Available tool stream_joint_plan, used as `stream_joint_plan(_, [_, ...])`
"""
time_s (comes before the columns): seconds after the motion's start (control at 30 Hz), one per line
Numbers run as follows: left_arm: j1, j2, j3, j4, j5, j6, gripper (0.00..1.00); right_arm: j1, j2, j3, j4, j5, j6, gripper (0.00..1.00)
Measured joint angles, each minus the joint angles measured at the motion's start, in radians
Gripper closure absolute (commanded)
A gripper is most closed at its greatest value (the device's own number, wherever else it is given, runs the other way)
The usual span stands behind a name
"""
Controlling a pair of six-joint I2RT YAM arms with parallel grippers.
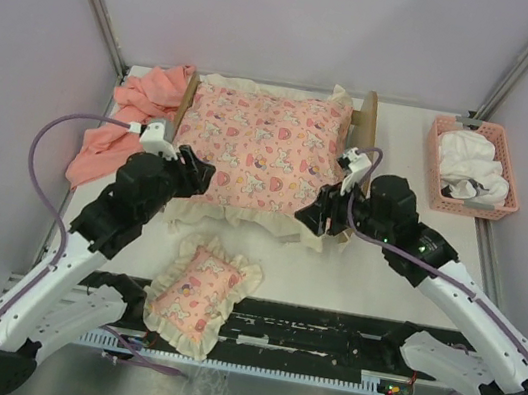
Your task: Set up the pet bed
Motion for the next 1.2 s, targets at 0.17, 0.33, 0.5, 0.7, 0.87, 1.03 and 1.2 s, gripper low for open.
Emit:
stream_joint_plan(0.17, [0.000, -0.107, 0.035, -0.064, -0.057, 0.030, 0.38, 0.175, 0.006, -0.059, 0.029, 0.134, 0.062, 0.32])
stream_joint_plan(0.33, [0.000, -0.149, 0.124, -0.115, -0.106, 0.069, 0.37, 0.430, 0.133, -0.051, 0.070, 0.292, 0.108, 0.25])
stream_joint_plan(0.5, [0.000, -0.182, 0.229, -0.155, -0.157, 0.109, 0.37, 0.649, 0.372, 0.031, 0.085, 0.411, 0.114, 0.21])
stream_joint_plan(0.7, [0.000, -0.283, 0.293, -0.175, -0.211, 0.141, 0.37, 0.788, 0.633, 0.212, 0.088, 0.441, 0.053, 0.18])
stream_joint_plan(0.87, [0.000, -0.338, 0.297, -0.188, -0.248, 0.157, 0.37, 0.801, 0.771, 0.272, 0.098, 0.457, 0.011, 0.21])
stream_joint_plan(1.03, [0.000, -0.358, 0.297, -0.197, -0.270, 0.169, 0.37, 0.800, 0.905, 0.327, 0.076, 0.482, -0.059, 0.52])
stream_joint_plan(1.2, [0.000, -0.377, 0.293, -0.197, -0.285, 0.175, 0.37, 0.802, 0.914, 0.346, 0.050, 0.509, -0.142, 0.98])
